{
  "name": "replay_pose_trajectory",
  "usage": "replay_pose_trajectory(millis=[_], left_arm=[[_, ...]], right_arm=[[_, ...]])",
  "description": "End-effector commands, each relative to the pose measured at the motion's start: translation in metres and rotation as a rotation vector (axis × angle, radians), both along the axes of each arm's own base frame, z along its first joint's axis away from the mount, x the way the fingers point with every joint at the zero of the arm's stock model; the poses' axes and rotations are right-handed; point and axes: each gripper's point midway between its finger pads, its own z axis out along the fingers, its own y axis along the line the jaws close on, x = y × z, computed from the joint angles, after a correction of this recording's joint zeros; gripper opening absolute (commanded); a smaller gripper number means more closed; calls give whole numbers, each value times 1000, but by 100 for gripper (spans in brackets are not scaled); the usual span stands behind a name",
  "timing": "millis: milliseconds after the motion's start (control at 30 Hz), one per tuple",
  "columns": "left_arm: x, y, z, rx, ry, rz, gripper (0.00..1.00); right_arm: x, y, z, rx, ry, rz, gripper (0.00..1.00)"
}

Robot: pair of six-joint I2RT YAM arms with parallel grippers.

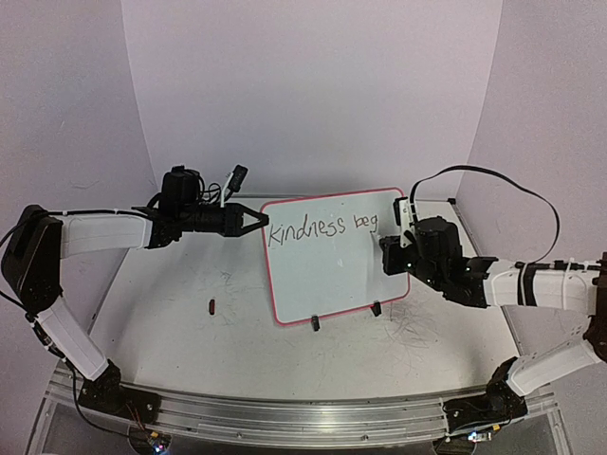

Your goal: Write a sentence on the whiteboard

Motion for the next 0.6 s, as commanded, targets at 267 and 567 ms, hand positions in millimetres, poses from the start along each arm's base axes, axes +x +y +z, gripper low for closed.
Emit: replay_pose_trajectory(millis=[267, 567], left_arm=[[-2, -2, 16, 4, -87, -6, 0], [-2, -2, 18, 3, -94, -3, 0]], right_arm=[[4, -21, 43, 62, -96, -58, 0], [19, -21, 41, 52, -96, -66, 0]])
